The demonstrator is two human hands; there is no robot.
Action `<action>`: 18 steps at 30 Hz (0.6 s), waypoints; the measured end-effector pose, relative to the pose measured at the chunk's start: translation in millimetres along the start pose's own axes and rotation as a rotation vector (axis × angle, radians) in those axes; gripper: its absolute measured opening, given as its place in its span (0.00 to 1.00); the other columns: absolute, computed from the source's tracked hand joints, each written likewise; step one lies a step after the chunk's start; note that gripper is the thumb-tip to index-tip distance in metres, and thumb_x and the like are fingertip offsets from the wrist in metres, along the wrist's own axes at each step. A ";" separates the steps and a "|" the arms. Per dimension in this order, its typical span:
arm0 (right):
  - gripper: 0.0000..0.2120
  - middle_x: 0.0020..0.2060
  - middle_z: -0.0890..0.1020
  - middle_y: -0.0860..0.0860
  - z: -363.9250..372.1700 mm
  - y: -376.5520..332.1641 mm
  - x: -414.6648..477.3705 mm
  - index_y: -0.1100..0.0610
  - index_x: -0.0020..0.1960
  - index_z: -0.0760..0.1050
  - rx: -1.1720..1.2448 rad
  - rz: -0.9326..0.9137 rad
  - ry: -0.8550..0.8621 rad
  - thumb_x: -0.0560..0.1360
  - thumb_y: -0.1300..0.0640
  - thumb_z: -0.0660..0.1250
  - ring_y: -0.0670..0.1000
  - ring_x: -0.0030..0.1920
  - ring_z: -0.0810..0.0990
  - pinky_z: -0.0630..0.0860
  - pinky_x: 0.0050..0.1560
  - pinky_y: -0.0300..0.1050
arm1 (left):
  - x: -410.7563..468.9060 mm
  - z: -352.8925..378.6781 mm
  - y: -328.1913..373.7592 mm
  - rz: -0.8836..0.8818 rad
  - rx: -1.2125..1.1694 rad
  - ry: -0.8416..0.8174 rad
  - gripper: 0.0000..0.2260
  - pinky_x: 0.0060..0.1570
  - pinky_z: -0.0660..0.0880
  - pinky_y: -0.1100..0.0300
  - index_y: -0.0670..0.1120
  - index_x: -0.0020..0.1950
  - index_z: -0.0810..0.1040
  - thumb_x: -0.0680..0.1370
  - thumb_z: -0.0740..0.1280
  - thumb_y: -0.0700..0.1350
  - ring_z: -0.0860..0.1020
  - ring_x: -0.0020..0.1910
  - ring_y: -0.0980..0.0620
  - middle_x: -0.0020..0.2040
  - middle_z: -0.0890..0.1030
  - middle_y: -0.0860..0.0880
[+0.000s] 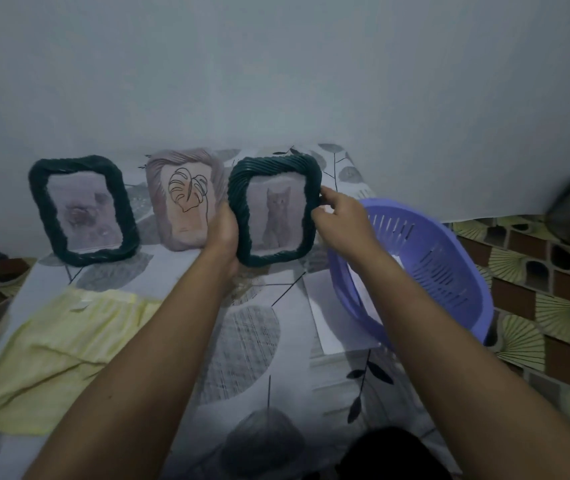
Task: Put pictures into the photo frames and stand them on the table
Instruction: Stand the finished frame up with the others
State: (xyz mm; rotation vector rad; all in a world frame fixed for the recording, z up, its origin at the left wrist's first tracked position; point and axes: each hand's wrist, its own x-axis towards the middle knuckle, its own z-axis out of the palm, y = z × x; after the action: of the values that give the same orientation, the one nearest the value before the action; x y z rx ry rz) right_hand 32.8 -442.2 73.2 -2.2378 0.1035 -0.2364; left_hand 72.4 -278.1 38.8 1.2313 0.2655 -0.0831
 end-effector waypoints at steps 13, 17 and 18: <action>0.22 0.63 0.79 0.54 4.1 33.2 72.8 0.53 0.70 0.68 -0.116 0.067 -0.030 0.77 0.56 0.62 0.59 0.68 0.67 0.53 0.54 0.51 | 104.0 30.7 -24.7 -0.077 0.022 0.057 0.22 0.49 0.80 0.37 0.46 0.61 0.81 0.79 0.55 0.57 0.82 0.52 0.38 0.56 0.84 0.40; 0.25 0.64 0.78 0.52 12.1 35.0 79.4 0.52 0.73 0.63 -0.105 0.070 -0.037 0.77 0.55 0.63 0.56 0.69 0.67 0.53 0.55 0.49 | 106.5 32.9 -18.8 -0.072 0.050 0.135 0.22 0.51 0.80 0.40 0.47 0.59 0.80 0.81 0.51 0.56 0.82 0.50 0.40 0.53 0.84 0.42; 0.25 0.64 0.78 0.51 13.3 34.7 80.3 0.51 0.72 0.64 -0.119 0.063 -0.043 0.77 0.54 0.63 0.56 0.69 0.67 0.53 0.54 0.49 | 107.2 32.1 -18.8 -0.075 0.055 0.147 0.22 0.52 0.80 0.39 0.47 0.58 0.80 0.80 0.51 0.57 0.82 0.50 0.40 0.52 0.84 0.42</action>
State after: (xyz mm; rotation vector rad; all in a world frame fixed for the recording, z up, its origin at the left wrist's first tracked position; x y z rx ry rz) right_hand 114.3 -466.3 48.9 -2.3522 0.1687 -0.1506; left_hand 177.1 -305.9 5.1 1.2845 0.4400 -0.0644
